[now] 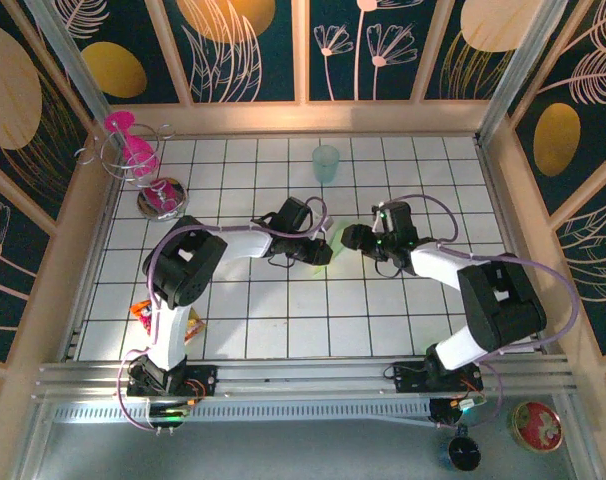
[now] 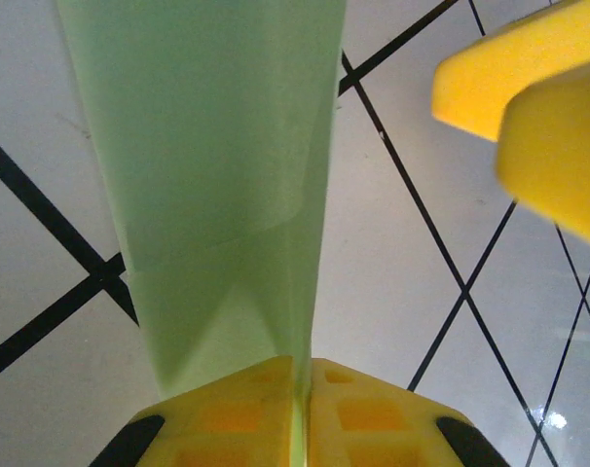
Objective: Fold a paper plane with a square sheet of paper (pick it up from the middle)
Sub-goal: Fold the wing for the fifth time at the center of the table.
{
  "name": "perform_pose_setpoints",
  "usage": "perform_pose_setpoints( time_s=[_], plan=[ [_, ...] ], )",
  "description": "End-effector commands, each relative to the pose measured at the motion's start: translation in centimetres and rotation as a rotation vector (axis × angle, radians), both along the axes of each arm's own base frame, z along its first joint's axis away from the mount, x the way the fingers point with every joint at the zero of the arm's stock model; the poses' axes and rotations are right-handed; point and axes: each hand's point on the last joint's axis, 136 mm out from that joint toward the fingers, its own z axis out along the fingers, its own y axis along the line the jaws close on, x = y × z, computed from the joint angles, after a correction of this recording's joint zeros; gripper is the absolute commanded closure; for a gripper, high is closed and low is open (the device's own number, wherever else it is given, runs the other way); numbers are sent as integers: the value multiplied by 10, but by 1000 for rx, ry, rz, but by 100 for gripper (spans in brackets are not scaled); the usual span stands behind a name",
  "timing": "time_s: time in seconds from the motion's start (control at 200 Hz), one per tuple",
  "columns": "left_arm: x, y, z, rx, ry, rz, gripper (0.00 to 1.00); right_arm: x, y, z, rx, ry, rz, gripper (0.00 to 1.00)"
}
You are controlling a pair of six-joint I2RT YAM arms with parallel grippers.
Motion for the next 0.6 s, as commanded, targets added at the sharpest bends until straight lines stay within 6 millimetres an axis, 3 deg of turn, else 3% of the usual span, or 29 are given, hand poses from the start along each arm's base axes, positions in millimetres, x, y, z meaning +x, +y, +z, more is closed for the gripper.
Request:
perform_pose_setpoints(
  time_s=[0.0, 0.596],
  plan=[
    [-3, -2, -4, -19, 94, 4, 88, 7, 10, 3, -9, -35, 50, 37],
    [-8, -7, -3, -58, 154, -19, 85, 19, 9, -22, -67, 31, 32, 35]
  ],
)
